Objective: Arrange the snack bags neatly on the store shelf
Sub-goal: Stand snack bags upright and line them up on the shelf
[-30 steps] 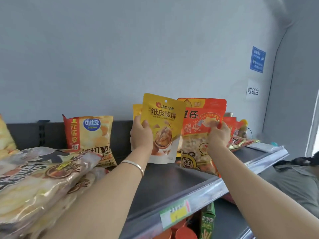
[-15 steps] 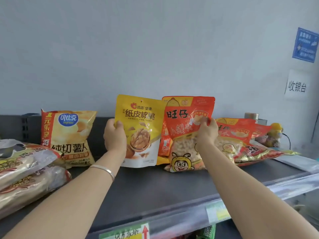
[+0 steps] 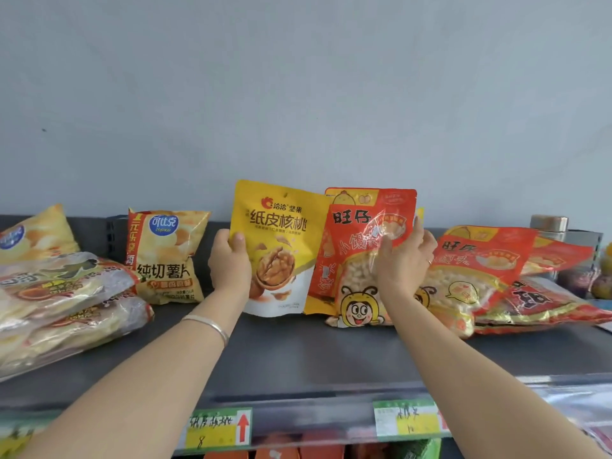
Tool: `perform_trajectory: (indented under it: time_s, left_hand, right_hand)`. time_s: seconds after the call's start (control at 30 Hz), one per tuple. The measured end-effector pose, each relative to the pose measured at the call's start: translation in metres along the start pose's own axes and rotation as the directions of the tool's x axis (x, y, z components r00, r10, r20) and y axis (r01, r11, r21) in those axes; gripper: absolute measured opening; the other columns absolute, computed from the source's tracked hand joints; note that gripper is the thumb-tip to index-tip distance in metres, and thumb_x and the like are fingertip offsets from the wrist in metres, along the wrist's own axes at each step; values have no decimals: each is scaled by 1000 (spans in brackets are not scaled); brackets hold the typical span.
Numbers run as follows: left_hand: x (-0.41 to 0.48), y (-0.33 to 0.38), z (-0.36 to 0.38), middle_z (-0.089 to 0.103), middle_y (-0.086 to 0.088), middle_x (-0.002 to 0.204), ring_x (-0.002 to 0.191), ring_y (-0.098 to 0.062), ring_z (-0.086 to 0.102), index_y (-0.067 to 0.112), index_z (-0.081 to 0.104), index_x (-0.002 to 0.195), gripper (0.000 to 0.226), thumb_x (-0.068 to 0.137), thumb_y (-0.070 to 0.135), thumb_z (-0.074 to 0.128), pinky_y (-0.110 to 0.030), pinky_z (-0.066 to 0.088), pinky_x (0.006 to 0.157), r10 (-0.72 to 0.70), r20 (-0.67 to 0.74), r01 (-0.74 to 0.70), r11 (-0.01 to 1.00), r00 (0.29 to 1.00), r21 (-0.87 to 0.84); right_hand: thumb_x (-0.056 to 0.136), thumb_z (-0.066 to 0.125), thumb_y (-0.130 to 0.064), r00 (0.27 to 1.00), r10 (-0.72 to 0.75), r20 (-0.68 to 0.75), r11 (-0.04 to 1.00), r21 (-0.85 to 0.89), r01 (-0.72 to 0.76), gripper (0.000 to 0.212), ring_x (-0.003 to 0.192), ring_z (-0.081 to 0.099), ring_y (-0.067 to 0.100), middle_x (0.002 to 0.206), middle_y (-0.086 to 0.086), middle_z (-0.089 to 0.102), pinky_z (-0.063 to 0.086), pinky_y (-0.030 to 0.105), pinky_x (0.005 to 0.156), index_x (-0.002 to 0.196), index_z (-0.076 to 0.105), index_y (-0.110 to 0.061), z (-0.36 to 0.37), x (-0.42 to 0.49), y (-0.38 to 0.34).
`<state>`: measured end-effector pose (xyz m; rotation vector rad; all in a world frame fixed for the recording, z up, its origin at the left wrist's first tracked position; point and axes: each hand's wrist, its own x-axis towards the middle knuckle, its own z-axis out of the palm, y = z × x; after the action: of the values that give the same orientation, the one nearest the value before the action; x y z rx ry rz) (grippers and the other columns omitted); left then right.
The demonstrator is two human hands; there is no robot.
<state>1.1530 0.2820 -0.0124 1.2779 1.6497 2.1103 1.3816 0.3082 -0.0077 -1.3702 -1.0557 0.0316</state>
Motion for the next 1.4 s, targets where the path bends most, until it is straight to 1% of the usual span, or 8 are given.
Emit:
perform_trajectory:
  time_s: [0.17,0.37,0.57,0.77,0.87,0.97,1.23,1.4]
  left_hand:
    - [3,-1,-13,56,-6,88,84,-26,52,13,51,92,18,98,23,38,-37,41,76,6,-57,-6,1000,998,-3]
    - [18,-3,-47,56,-10,97,85,-26,51,3,53,106,27,99,24,37,-35,39,75,28,-123,-26,1000,992,18]
    - [30,-19,-84,54,-6,87,81,-26,49,8,54,95,22,99,22,37,-33,36,72,48,-160,-27,991,986,128]
    - [37,-44,-102,52,-11,91,84,-29,50,10,51,93,17,100,19,38,-34,37,72,-64,-122,88,976,991,199]
    - [39,-47,-94,53,-16,97,86,-29,49,8,48,96,14,100,14,36,-36,38,77,-145,-46,150,978,988,142]
    - [36,-48,-83,57,-16,106,99,-34,55,8,48,106,12,97,13,41,-43,45,88,-163,45,161,986,986,51]
    - [38,-45,-64,53,-15,116,96,-26,48,5,39,118,20,98,6,38,-34,35,78,-184,-67,184,983,981,-1]
    - [39,-52,-51,37,-17,137,125,-32,41,7,39,132,49,87,-5,54,-38,40,97,61,-142,-34,983,988,179]
  right_hand:
    - [93,54,-16,955,-289,67,936,-191,296,39,132,31,32,146,4,32,30,39,103,131,51,-22,-6,-14,-14]
    - [98,46,-15,744,-574,342,782,-42,622,23,105,54,27,113,7,60,44,35,81,112,64,-10,14,-49,-32]
    - [98,42,-20,545,-447,710,716,-81,693,30,103,59,29,115,6,59,49,38,76,120,62,-17,54,-82,-31]
    - [73,74,-6,527,-645,553,516,-193,834,18,77,60,35,91,10,63,40,32,50,91,71,-10,75,-96,-36]
    - [63,81,-14,505,-672,542,430,-269,862,23,96,62,36,105,7,66,51,43,70,84,74,-21,84,-99,-43]
    - [86,62,-26,459,-591,664,336,-314,888,19,138,33,32,135,4,53,24,57,110,103,70,-28,88,-97,-45]
    - [88,58,-23,698,-432,571,375,-590,715,17,139,28,35,125,2,56,-1,62,111,101,69,-28,75,-81,-33]
    - [91,50,-17,771,-377,513,462,-618,636,27,127,44,34,121,2,56,20,52,112,109,70,-23,63,-70,-11]
